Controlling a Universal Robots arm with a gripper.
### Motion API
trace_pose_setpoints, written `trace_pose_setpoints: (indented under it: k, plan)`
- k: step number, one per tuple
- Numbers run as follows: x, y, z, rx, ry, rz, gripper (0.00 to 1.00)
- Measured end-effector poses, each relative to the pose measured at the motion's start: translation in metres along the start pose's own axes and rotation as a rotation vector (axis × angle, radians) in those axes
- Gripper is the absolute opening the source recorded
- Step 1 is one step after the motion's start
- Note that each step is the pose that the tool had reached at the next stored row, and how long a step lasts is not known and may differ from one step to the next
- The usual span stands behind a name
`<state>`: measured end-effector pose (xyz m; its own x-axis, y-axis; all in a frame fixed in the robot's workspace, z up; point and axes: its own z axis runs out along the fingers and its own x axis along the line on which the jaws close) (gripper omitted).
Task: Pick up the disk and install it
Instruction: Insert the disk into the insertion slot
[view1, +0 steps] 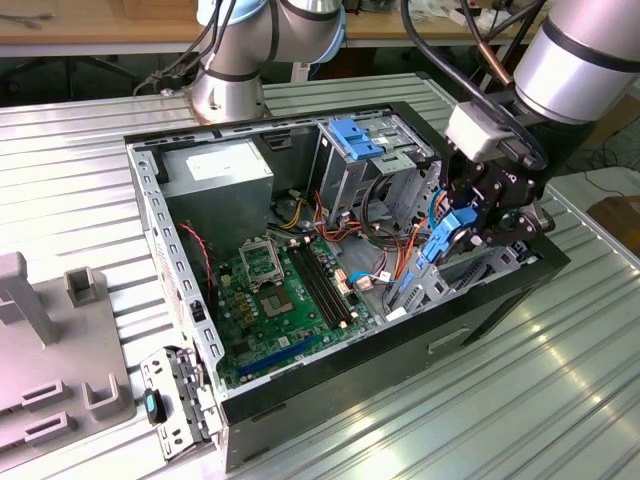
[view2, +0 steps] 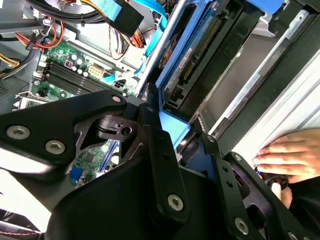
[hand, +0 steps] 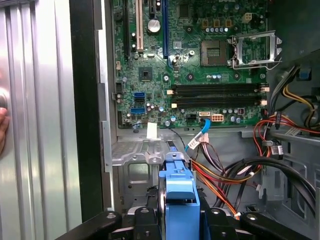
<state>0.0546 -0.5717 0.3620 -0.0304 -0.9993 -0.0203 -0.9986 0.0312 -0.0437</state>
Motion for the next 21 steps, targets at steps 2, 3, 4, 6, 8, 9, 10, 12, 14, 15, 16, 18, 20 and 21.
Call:
trace_pose_setpoints:
  k: [2, 3, 4, 6, 8, 9, 10, 12, 14, 15, 16, 18, 20, 21]
  plan:
    - [0.0000, 0.0001, 0.0016, 0.0000, 0.0000, 0.000, 0.37]
    - [0.0001, 0.0001, 0.0023, 0.0000, 0.0000, 0.000, 0.37]
    - [0.0000, 0.0001, 0.0033, 0.0000, 0.0000, 0.000, 0.37]
    - [0.0001, 0.0002, 0.0048, 0.0001, 0.0001, 0.000, 0.37]
    - [0.0001, 0.0002, 0.0064, 0.0000, 0.0000, 0.000, 0.37]
    - [0.0001, 0.0003, 0.0071, 0.0000, 0.0000, 0.000, 0.37]
    - [0.0001, 0.0003, 0.0077, 0.0000, 0.0000, 0.000, 0.37]
    - [0.0002, 0.0003, 0.0078, 0.0000, 0.0002, 0.000, 0.37]
    - [0.0001, 0.0003, 0.0080, 0.0001, -0.0002, 0.000, 0.37]
    - [0.0002, 0.0003, 0.0085, 0.0001, -0.0010, 0.000, 0.38]
    - [0.0001, 0.0002, 0.0079, 0.0000, 0.0003, 0.000, 0.44]
    - [0.0001, 0.0003, 0.0080, 0.0000, 0.0002, 0.000, 0.51]
    - [0.0002, 0.0003, 0.0082, 0.0000, 0.0000, 0.000, 0.51]
    - [0.0001, 0.0001, 0.0082, 0.0000, 0.0000, 0.000, 0.49]
